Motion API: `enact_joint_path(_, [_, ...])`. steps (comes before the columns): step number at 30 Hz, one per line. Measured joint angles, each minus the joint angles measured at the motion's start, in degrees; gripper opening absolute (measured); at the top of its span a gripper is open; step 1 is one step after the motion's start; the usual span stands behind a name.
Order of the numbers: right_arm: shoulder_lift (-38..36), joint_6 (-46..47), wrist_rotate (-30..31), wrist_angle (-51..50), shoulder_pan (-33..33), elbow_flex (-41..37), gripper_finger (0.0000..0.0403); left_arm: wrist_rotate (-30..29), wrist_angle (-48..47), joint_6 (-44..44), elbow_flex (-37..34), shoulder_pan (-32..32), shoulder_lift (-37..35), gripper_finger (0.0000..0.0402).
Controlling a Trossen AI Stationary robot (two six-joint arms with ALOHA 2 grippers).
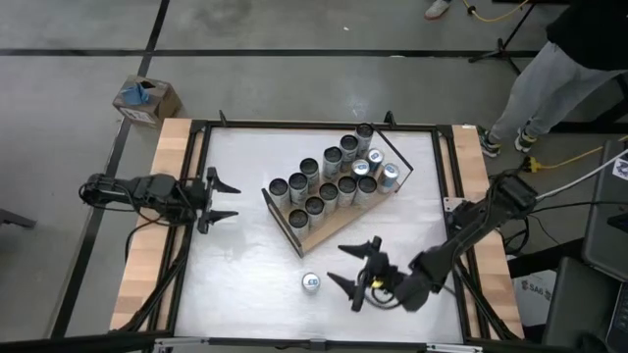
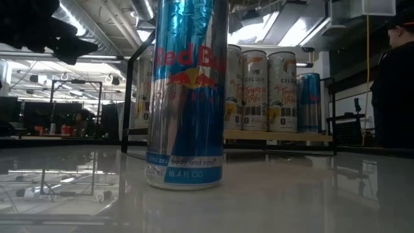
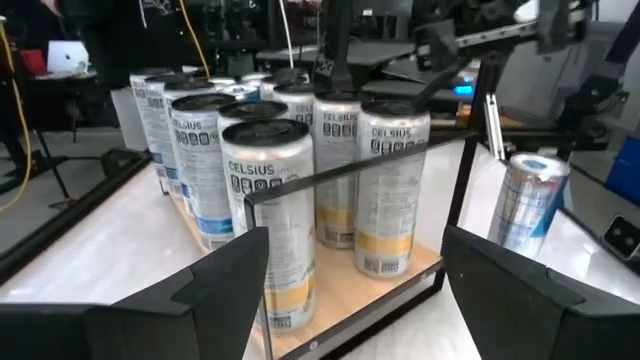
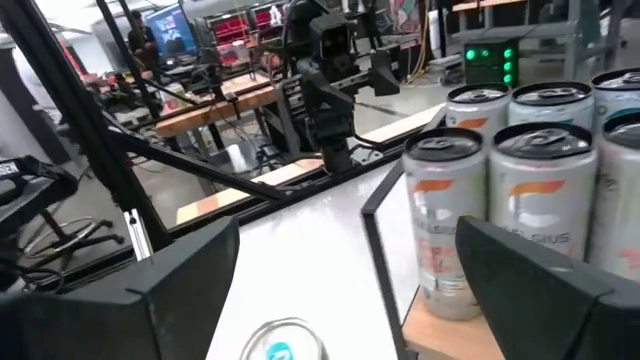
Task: Place canned beverage on shelf
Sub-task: Put the blue soda can on the shelf
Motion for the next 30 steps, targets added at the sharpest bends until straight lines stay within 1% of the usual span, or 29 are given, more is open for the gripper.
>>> enact_joint_path(4, [4.50,0.00,3.22,-0.46,1.53,4.19,0.0360,-0.12,-1.97,0.15,0.00,0.00,0.00,0.0289])
enact_joint_path(7, [7.05,0.09,4.95,-0.37,2.61,6.57,0.0360,-0.46,-5.27,-1.02,0.00,0.00,0.00,0.0289])
enact_joint_path(9, [8.34,0.11,6.04,-0.44,3.33,8.00,0.0360,-1.86,-7.96,-3.89,0.00,-0.02,0.00,0.0289])
enact_joint_path(13, [10.33,0.15,7.81,-0.38,4.36,10.34,0.0360,-5.74,-8.14,-7.97,0.02,-0.02,0.00,0.0289])
enact_joint_path(15, [11.09,0.22,7.92,-0.25,4.45,11.17,0.0360,-6.47,-8.14,-9.12,0.02,0.00,0.00,0.0289])
enact_joint_path(18, [11.95,0.52,7.47,-0.43,4.74,11.85,0.0360,-6.04,-8.16,-9.09,0.02,-0.02,0.00,0.0289])
enact_joint_path(24, [12.44,0.83,6.64,-0.28,4.63,12.20,0.0360,-3.37,-8.15,-8.61,-0.19,-0.02,-0.01,0.0289])
enact_joint_path(30, [12.44,0.95,6.87,-0.25,4.65,12.20,0.0360,-3.31,-7.33,-7.85,-3.90,-0.02,0.00,0.0289])
